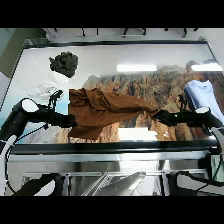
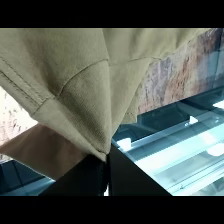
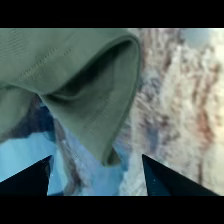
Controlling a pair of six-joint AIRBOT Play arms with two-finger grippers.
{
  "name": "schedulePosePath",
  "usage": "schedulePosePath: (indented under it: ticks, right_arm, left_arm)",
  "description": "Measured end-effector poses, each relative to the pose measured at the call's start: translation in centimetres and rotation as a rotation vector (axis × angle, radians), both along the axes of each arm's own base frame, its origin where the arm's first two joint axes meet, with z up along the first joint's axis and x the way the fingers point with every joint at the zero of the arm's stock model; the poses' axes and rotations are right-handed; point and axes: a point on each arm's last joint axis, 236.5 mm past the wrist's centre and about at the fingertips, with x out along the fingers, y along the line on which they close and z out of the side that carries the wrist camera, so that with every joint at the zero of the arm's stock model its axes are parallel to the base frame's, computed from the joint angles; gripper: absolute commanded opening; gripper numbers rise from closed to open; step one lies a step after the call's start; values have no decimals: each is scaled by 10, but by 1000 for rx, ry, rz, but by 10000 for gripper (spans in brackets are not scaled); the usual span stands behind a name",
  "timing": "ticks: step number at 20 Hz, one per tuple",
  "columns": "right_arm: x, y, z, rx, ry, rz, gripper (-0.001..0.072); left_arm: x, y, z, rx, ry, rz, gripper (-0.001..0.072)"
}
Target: Fold the shirts.
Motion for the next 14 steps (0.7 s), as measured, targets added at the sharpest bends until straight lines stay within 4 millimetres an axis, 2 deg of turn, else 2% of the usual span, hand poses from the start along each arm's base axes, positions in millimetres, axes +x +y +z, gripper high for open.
schedulePosePath:
  ticks: [1, 3, 5, 8, 10, 12, 14]
  right_arm:
    - [4, 2, -2, -1, -10, -8, 586]
    - [9, 2, -5, -15, -25, -14, 445]
    - [14, 0, -9, -42, -43, -19, 24]
    - [16, 5, -4, -38, -75, 3, 24]
    - [16, 10, 17, -26, -123, 26, 24]
    - [15, 14, 50, -24, -194, 45, 23]
    - [10, 14, 96, -44, -278, 43, 23]
  left_arm:
    - [-1, 0, 0, -1, 3, -2, 14]
    - [-3, 0, 0, -1, 10, -6, 14]
    - [-4, -1, 0, -2, 15, -9, 14]
    - [-6, -1, 0, -2, 22, -13, 14]
    - [-6, -1, 2, -3, 16, -13, 14]
    - [-5, 1, 11, -1, -14, -10, 14]
    - [-2, 6, 33, -3, -74, -2, 14]
